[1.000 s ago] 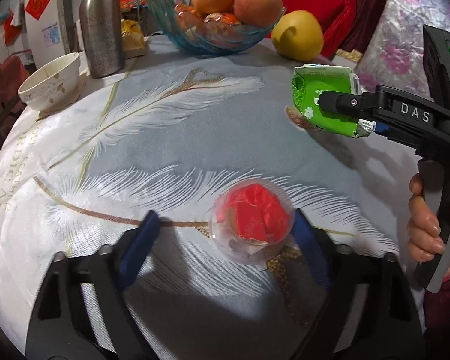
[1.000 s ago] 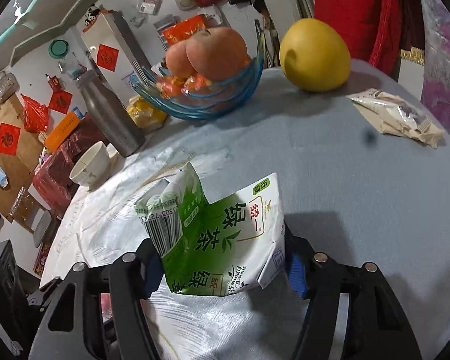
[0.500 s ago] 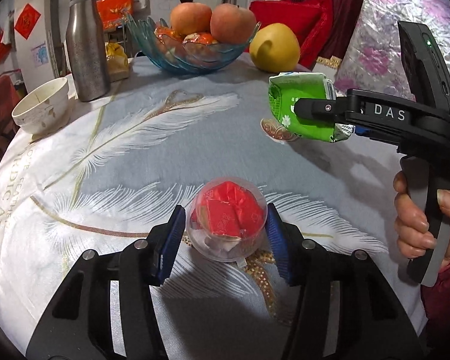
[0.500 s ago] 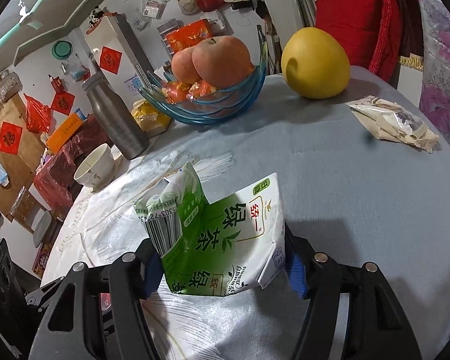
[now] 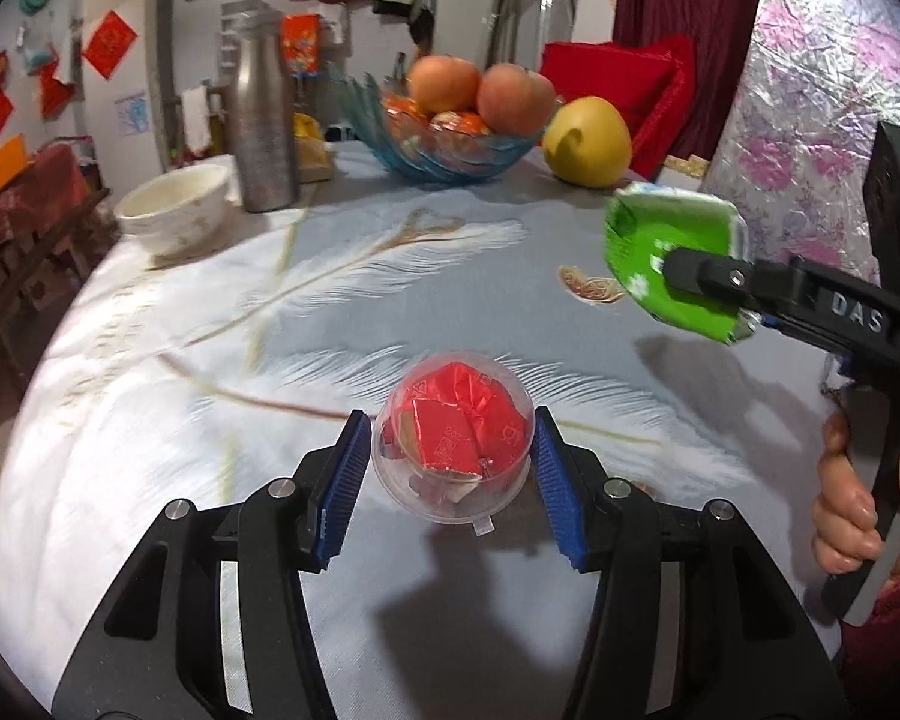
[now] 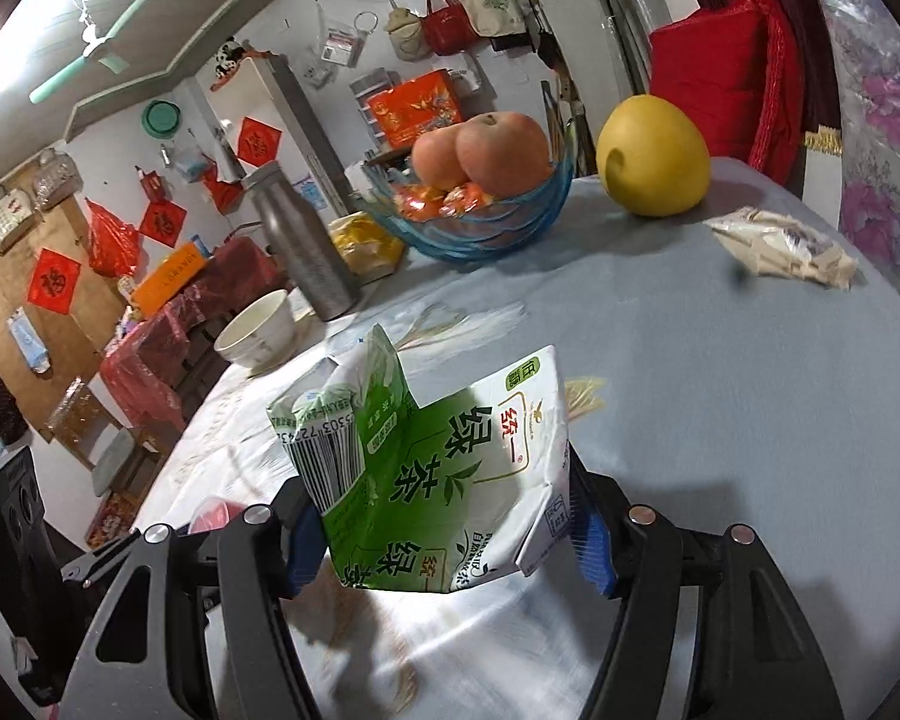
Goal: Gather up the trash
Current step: 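Carry the cup and green tea bag toward the red wastebasket with both tools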
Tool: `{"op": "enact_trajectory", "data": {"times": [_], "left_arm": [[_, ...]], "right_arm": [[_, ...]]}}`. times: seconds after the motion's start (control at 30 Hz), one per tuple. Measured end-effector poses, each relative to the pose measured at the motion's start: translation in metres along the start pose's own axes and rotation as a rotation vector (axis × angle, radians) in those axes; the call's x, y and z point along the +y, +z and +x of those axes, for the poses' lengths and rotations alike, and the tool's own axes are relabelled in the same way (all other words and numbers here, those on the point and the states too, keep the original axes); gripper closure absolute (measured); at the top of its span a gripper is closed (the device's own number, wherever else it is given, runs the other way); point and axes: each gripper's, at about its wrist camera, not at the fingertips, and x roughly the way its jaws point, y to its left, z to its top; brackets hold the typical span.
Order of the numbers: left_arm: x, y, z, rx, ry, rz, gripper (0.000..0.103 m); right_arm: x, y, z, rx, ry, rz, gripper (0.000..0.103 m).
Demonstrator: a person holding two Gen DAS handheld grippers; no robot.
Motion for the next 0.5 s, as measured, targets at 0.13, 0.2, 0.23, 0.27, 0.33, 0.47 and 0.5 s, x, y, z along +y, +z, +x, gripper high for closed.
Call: {"op": "enact_trajectory", "data": {"times": [0.13,0.2,0.23,0.27,0.33,0.47,0.5], "left_arm": [[0.004,-0.009,-0.024,-0.034,0.049,-0.015,0.049],[0.007,-0.012,-0.033,-0.046,0.059,-0.024,0.049],[0.008,-0.014,-0.038,-0.053,0.067,-0.028,0.049],[0.009,-0.016,-0.043,-0.060,0.073,-0.032,0.049],[0.009,-0.019,-0.053,-0.073,0.081,-0.036,0.049],[0.007,-0.027,-0.073,-0.108,0.098,-0.030,0.049],[0.006,-0.028,-0.078,-0.118,0.102,-0.028,0.049]], "right_arm": [[0.004,-0.014,-0.012,0.002,0.033,0.022,0.037],[0.008,-0.020,-0.019,0.004,0.044,0.024,0.037],[0.010,-0.023,-0.022,0.003,0.047,0.024,0.037],[0.011,-0.026,-0.025,0.001,0.050,0.023,0.037],[0.016,-0.031,-0.035,-0.006,0.056,0.019,0.037],[0.024,-0.040,-0.055,-0.026,0.072,0.013,0.037],[0.027,-0.042,-0.060,-0.031,0.075,0.010,0.037]]}}
